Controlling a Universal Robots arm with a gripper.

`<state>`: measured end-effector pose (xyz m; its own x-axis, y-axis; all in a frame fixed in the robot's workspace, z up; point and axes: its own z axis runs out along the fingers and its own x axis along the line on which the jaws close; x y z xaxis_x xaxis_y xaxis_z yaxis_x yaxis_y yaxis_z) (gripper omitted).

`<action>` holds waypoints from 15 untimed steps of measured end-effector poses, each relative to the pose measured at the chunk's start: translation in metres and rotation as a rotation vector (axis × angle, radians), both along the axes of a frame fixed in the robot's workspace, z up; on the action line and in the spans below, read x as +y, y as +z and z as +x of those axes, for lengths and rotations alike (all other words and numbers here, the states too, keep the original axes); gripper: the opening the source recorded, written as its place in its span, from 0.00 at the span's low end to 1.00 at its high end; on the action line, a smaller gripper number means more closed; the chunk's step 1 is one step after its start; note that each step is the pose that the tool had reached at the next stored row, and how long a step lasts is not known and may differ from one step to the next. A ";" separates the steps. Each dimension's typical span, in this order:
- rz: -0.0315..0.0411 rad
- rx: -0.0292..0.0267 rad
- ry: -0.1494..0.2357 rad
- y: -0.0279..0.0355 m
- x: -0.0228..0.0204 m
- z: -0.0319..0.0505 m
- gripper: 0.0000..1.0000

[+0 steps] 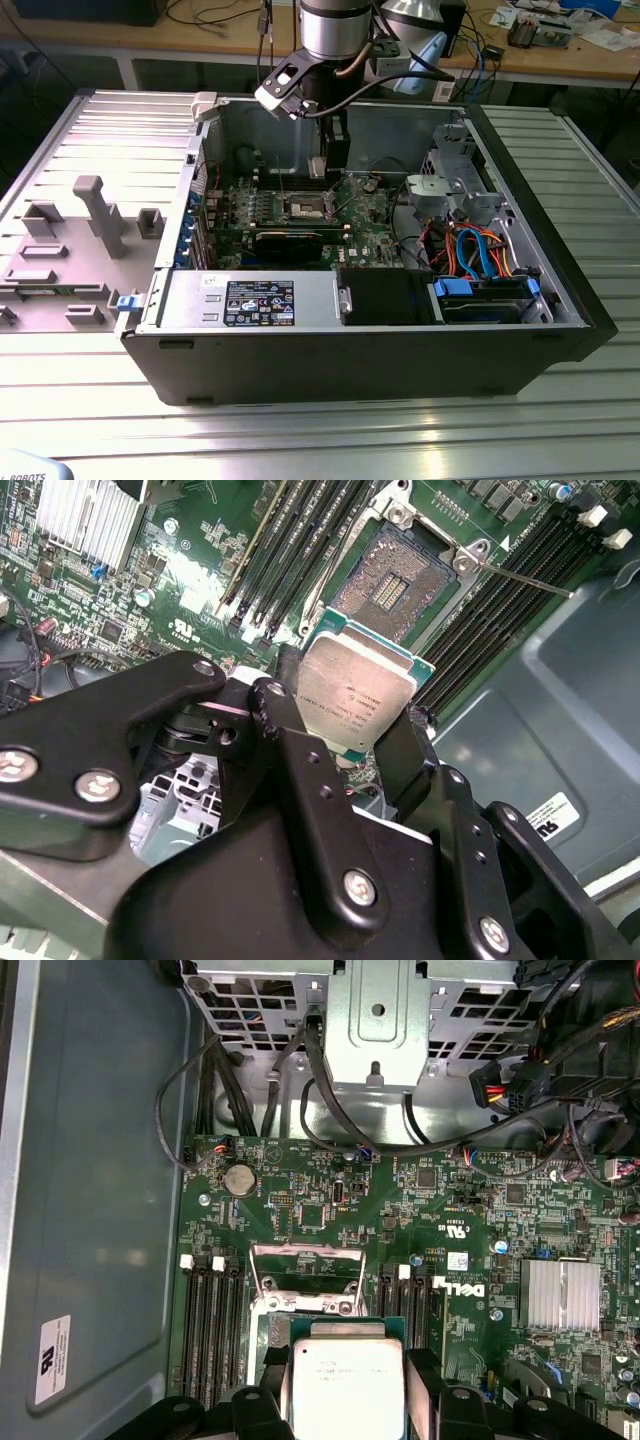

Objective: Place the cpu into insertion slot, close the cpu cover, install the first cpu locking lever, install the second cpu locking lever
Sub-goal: 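Place the cpu into insertion slot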

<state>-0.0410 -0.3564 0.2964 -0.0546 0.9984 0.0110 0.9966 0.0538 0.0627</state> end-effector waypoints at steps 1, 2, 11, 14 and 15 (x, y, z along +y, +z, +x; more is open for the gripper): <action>-0.0001 0.0001 0.000 -0.0008 0.0000 0.0000 0.55; -0.0002 0.0001 -0.004 -0.0043 0.0000 0.0000 0.55; -0.0001 0.0001 -0.020 -0.0254 0.0099 -0.0151 0.55; 0.0000 0.0001 -0.027 -0.0320 0.0147 -0.0150 0.55; -0.0001 0.0002 -0.030 -0.0337 0.0158 -0.0151 0.55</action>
<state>-0.0561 -0.3406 0.2627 -0.0250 0.9996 0.0109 0.9977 0.0243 0.0625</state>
